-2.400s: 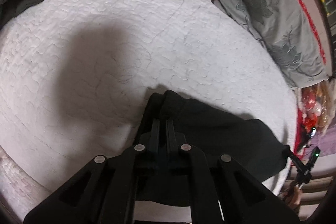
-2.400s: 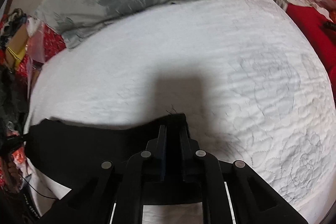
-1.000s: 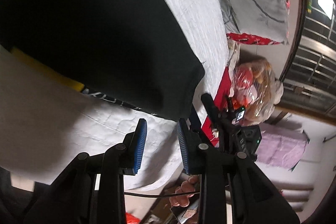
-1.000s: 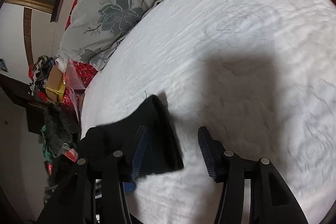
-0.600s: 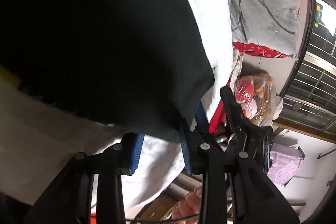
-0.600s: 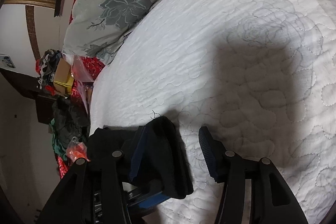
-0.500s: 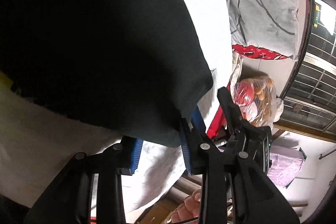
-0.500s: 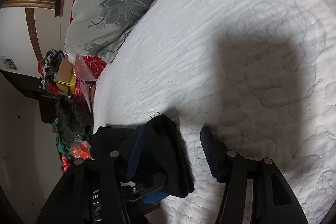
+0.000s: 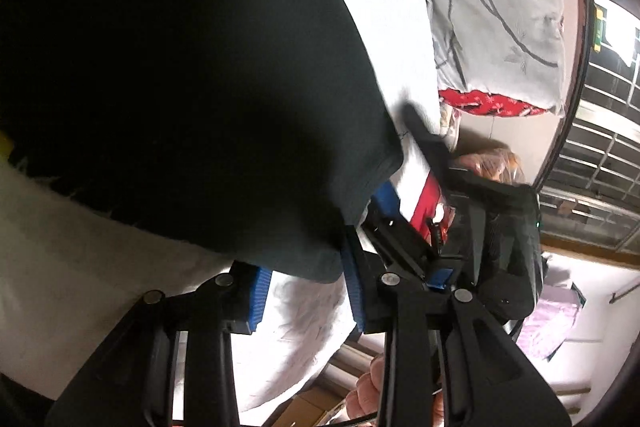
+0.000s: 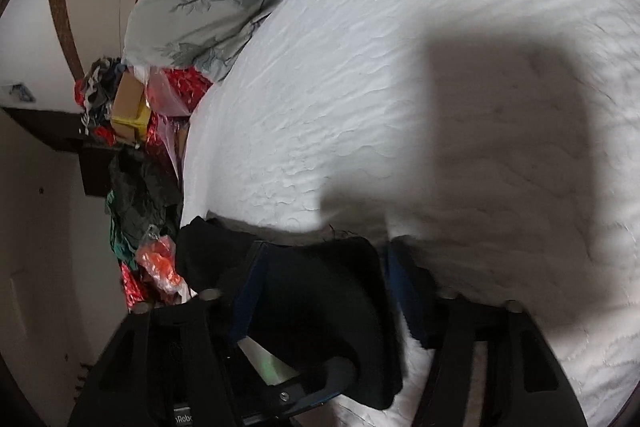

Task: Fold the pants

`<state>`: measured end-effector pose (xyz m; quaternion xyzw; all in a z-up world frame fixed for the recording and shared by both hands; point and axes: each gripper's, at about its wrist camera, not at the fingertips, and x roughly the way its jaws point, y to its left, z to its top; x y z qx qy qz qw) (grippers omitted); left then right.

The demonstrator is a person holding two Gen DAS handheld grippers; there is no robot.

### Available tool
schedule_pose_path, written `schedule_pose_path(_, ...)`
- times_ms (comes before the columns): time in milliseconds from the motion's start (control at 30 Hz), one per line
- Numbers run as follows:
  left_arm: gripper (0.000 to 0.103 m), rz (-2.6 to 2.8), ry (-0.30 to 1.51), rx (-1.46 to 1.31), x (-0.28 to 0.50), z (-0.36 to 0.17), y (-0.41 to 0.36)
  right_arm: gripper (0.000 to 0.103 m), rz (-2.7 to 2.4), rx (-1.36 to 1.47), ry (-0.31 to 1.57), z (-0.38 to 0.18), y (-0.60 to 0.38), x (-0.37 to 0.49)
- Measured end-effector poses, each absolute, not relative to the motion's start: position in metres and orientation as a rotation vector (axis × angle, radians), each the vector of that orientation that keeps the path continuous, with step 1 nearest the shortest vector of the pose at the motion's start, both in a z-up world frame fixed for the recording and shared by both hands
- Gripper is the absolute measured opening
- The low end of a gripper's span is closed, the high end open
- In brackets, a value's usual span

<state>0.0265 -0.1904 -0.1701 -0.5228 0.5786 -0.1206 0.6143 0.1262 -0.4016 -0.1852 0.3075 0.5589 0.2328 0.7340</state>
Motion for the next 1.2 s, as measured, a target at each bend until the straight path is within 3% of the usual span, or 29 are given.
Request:
schedule_pose_path(33,0.025,-0.285,1.343,-1.203,0.028,-0.17,-0.19,0.026,0.505,0.65,1.229,-0.184,-0.4,0.125)
schedule_pose_path(133,0.013,-0.312,1.37,-1.23,0.032,-0.174,-0.185,0.018,0.496,0.633,1.207,-0.179,-0.404,0.118)
schedule_pose_path(267,0.008,-0.36,1.387,-1.292,0.029,-0.172,-0.179,0.018,0.491,0.621,1.157,-0.163,-0.4,0.106)
schedule_pose_path(767,0.008,-0.439,1.257,-1.337,0.03,-0.121,-0.121,0.017,0.497,0.563,1.079,-0.1,-0.335,0.087)
schedule_pose_path(1200,0.008,-0.26,1.178,-1.446,0.03,-0.147,0.015,0.02,0.593,0.653,1.147,-0.134,-0.192,0.117)
